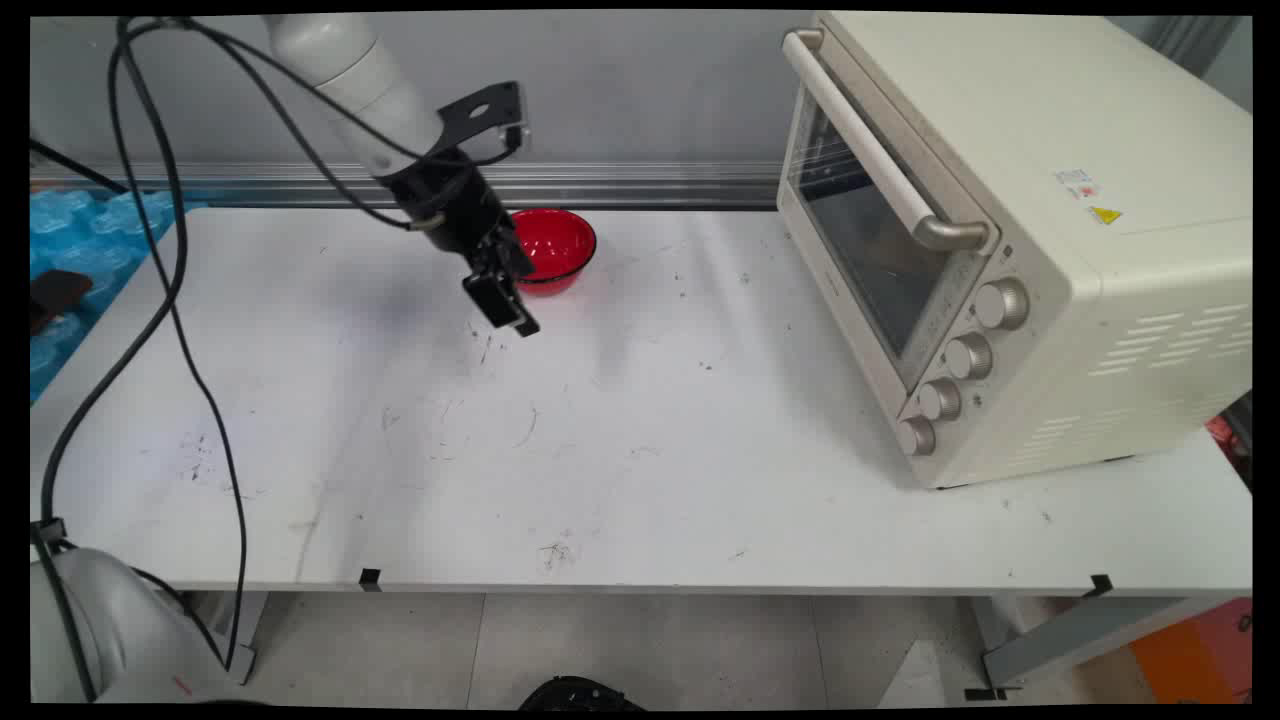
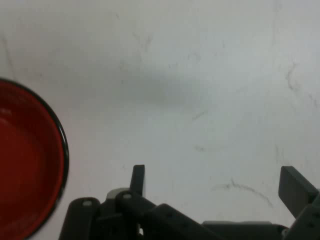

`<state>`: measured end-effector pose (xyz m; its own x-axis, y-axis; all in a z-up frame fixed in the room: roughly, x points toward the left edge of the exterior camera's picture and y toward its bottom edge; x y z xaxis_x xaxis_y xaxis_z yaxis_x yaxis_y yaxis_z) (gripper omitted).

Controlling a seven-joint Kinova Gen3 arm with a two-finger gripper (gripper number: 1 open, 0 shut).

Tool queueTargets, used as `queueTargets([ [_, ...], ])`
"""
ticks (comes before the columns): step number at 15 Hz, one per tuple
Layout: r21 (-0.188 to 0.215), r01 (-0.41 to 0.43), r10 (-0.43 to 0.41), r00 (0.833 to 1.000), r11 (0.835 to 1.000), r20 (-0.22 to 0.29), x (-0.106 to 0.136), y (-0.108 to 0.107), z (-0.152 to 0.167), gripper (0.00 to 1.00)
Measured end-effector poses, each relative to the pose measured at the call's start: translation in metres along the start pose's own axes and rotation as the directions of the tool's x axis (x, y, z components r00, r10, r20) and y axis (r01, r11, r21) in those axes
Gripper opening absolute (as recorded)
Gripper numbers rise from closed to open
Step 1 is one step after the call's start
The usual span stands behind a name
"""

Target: Open the oven

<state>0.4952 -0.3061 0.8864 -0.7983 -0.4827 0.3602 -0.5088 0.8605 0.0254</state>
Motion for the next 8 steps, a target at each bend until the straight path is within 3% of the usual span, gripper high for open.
queueTargets([
  [4, 0.006, -0.031, 0.031, 0.999, 1.000, -0.042, 0.031, -0.008, -0.003, 1.00],
  [8, 0.025, -0.057, 0.059, 0.991, 0.998, -0.117, 0.079, -0.020, -0.013, 1.00],
])
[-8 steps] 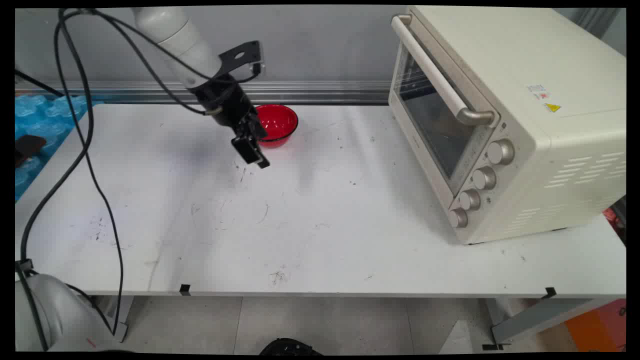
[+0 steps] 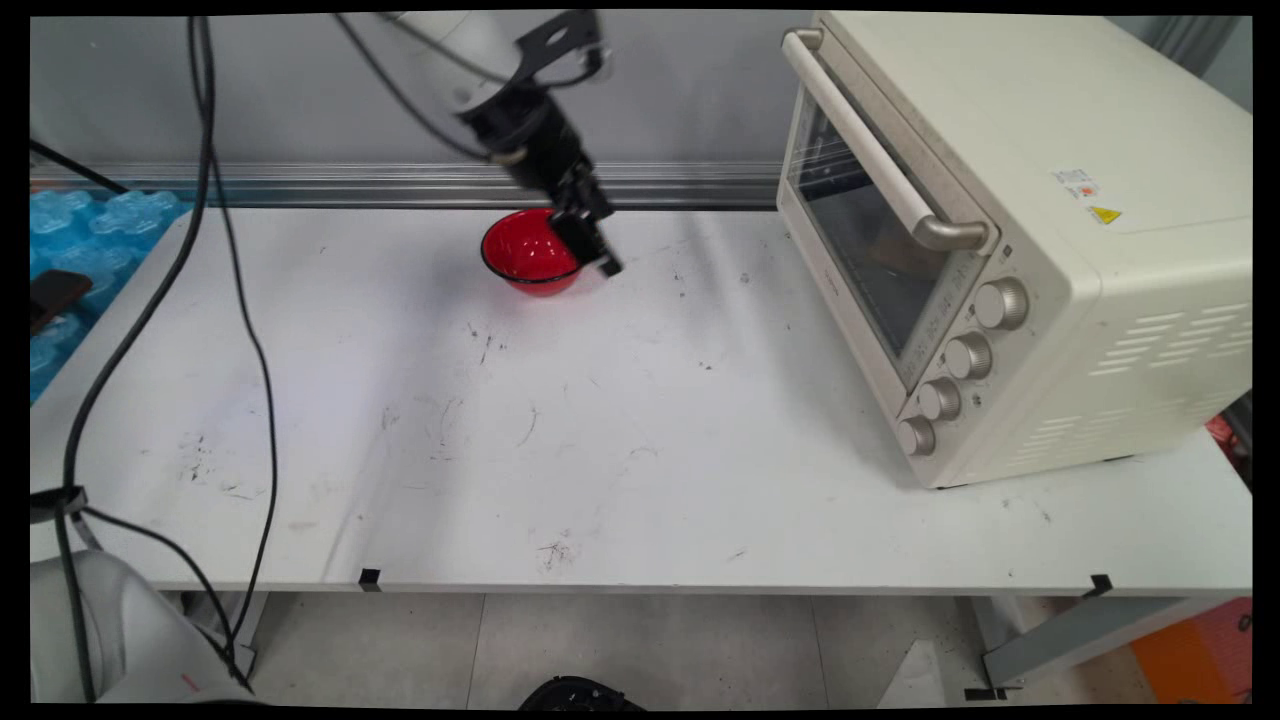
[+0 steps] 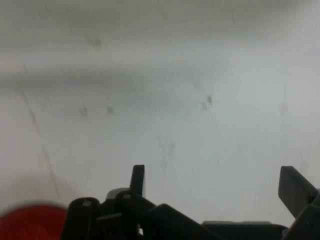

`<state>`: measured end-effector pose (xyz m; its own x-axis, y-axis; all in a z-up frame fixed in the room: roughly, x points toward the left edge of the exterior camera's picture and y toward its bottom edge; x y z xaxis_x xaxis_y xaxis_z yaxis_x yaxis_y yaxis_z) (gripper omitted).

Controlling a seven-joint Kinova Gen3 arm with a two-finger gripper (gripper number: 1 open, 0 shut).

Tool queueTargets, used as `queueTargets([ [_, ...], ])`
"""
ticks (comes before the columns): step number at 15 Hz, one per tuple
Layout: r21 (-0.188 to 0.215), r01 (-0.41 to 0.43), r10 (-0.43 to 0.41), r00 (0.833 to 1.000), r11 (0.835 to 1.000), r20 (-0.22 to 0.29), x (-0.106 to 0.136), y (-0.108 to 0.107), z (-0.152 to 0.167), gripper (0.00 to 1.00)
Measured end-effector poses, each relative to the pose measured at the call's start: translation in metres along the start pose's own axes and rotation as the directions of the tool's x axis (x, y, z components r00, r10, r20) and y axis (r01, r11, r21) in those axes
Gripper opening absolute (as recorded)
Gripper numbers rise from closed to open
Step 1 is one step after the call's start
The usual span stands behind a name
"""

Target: Open the oven

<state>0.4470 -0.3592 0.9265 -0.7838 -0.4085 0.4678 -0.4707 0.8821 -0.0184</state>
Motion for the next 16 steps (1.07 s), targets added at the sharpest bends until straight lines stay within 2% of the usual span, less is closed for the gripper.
queueTargets([
  [5, 0.028, 0.008, -0.005, 0.996, 1.000, -0.092, 0.048, -0.018, -0.005, 1.00],
  [10, 0.049, 0.017, -0.009, 0.986, 0.999, -0.164, 0.086, -0.031, -0.009, 1.00],
  [11, 0.052, 0.018, -0.009, 0.984, 0.999, -0.177, 0.092, -0.033, -0.009, 0.00],
  [16, 0.052, 0.017, -0.005, 0.974, 0.998, -0.227, 0.119, -0.039, -0.011, 0.00],
])
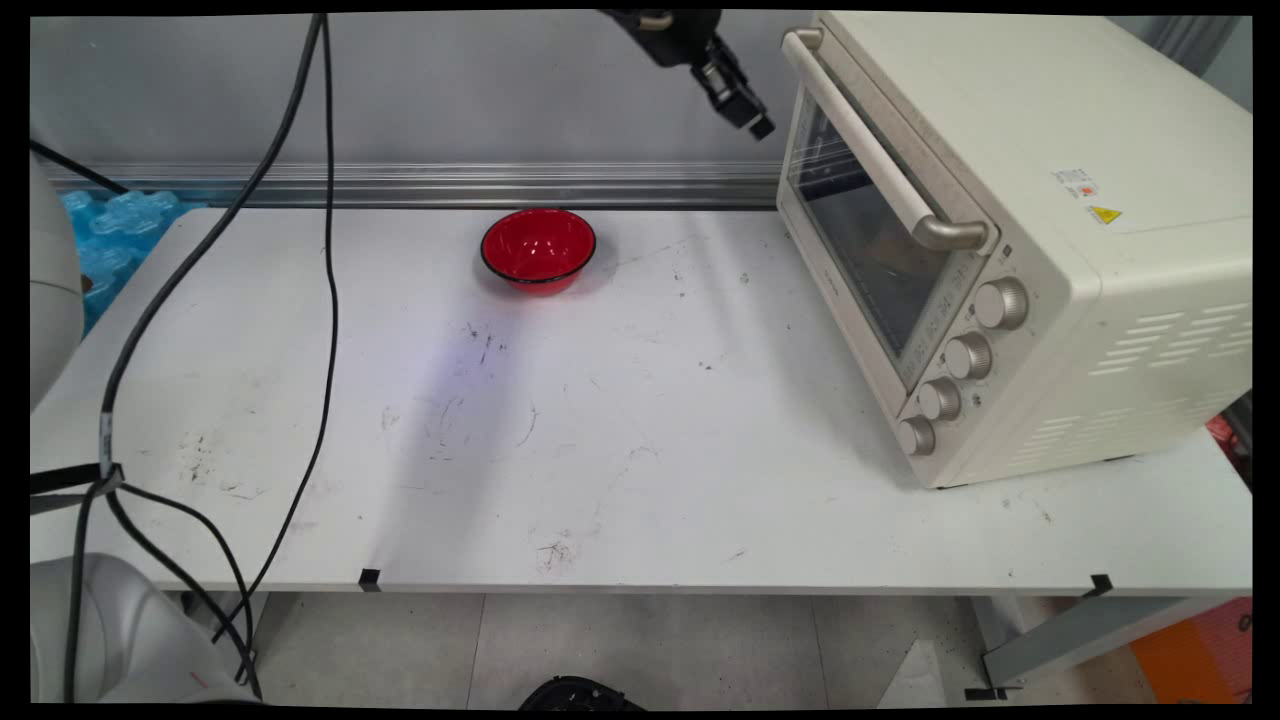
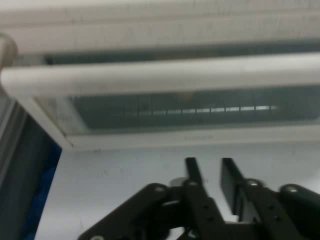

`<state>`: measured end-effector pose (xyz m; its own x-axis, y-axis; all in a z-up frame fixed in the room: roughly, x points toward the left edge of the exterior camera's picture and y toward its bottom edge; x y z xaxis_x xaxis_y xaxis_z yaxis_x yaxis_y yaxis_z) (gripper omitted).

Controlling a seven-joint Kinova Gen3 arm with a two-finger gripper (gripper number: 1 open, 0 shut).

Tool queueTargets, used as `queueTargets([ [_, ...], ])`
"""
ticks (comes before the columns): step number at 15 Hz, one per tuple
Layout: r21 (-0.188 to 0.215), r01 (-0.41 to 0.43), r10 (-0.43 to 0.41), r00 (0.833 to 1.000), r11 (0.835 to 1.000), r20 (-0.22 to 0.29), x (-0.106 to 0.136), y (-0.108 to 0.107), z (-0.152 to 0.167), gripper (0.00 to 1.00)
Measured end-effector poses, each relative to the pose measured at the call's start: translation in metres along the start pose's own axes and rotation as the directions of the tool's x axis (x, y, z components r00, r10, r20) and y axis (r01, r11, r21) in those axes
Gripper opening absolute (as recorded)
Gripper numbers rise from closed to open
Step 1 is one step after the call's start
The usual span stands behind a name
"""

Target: Open the oven

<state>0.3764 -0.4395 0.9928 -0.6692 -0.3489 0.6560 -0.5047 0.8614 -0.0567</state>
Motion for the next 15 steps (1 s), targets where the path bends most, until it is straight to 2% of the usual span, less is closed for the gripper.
queueTargets([
  [7, -0.026, -0.026, 0.025, 0.999, 0.999, -0.029, 0.034, 0.000, 0.006, 0.00],
  [15, -0.046, -0.038, 0.037, 0.999, 0.998, -0.020, 0.058, 0.003, 0.014, 0.00],
])
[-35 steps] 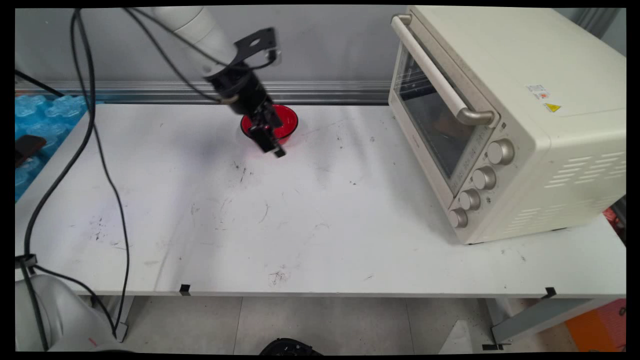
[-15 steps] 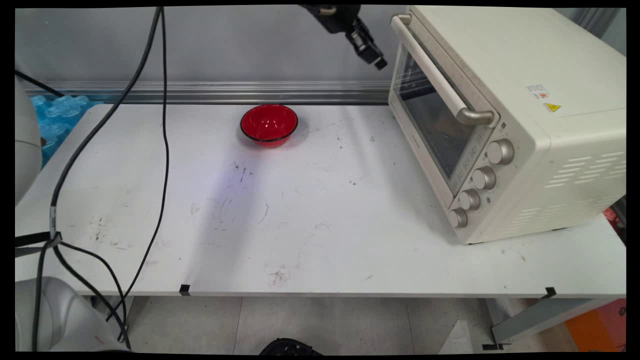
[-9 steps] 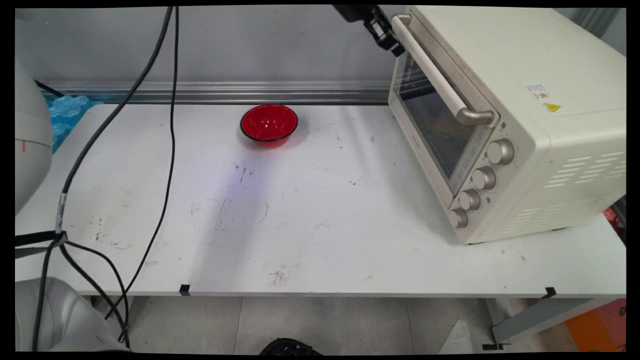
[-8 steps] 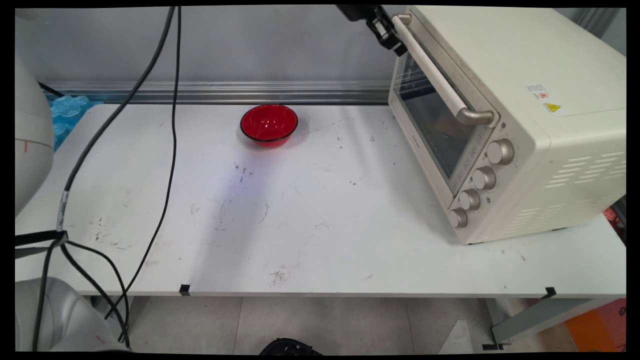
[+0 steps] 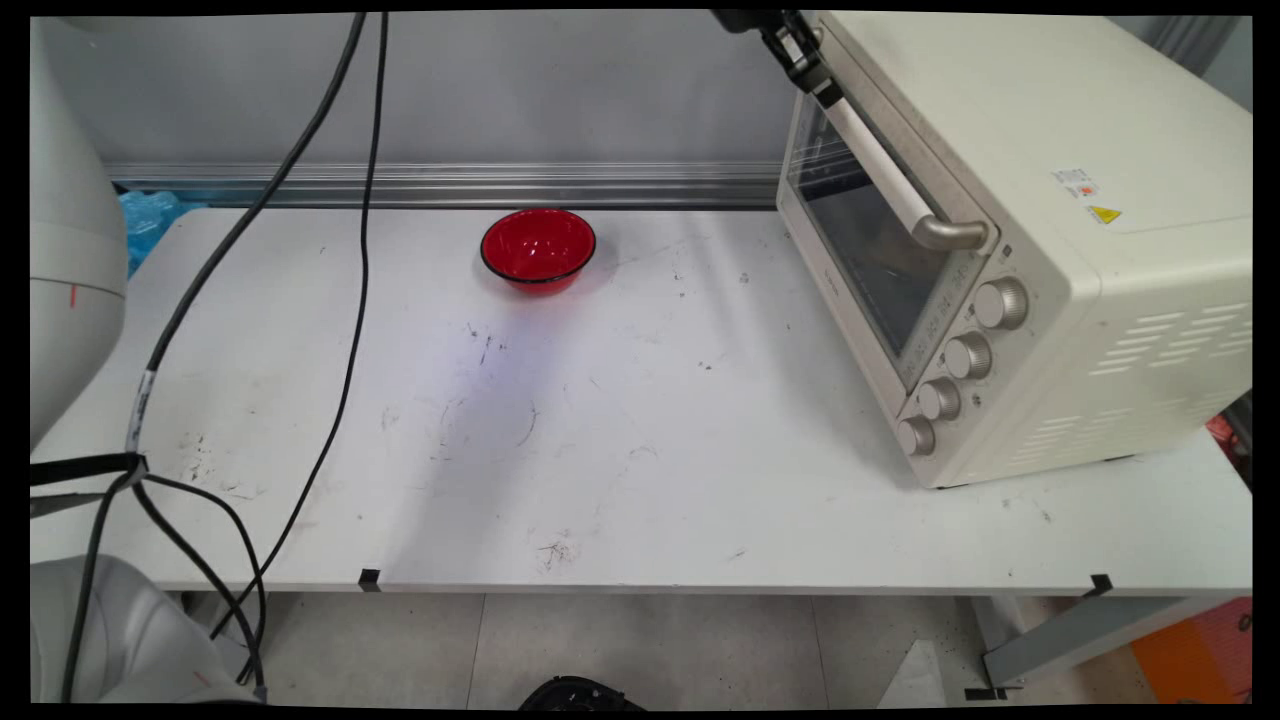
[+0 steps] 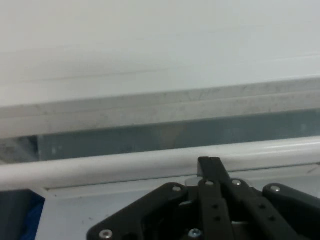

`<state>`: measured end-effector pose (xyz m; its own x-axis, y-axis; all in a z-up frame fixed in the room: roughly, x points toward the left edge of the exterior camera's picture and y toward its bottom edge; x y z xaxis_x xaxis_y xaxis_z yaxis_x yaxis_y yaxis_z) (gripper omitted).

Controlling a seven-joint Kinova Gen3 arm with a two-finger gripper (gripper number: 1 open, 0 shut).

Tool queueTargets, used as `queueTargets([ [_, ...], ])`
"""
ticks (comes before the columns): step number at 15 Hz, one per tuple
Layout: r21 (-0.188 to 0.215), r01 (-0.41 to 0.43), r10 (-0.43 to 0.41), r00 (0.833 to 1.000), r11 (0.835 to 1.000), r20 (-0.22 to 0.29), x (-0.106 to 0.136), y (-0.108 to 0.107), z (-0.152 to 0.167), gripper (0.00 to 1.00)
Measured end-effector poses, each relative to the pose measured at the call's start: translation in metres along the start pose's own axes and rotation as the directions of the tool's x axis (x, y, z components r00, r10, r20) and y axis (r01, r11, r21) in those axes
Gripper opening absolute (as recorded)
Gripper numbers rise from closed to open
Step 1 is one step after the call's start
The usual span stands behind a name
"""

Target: Open the oven

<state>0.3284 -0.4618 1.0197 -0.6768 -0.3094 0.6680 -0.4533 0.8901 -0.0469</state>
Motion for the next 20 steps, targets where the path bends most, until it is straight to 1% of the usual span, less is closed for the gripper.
queueTargets([
  [6, -0.002, -0.002, 0.002, 1.000, 1.000, 0.001, 0.015, 0.000, 0.008, 0.00],
  [12, 0.002, 0.013, -0.013, 1.000, 1.000, 0.001, 0.027, 0.000, 0.017, 0.00],
  [20, 0.003, 0.065, -0.065, 0.998, 0.998, -0.007, 0.026, 0.002, 0.035, 0.00],
])
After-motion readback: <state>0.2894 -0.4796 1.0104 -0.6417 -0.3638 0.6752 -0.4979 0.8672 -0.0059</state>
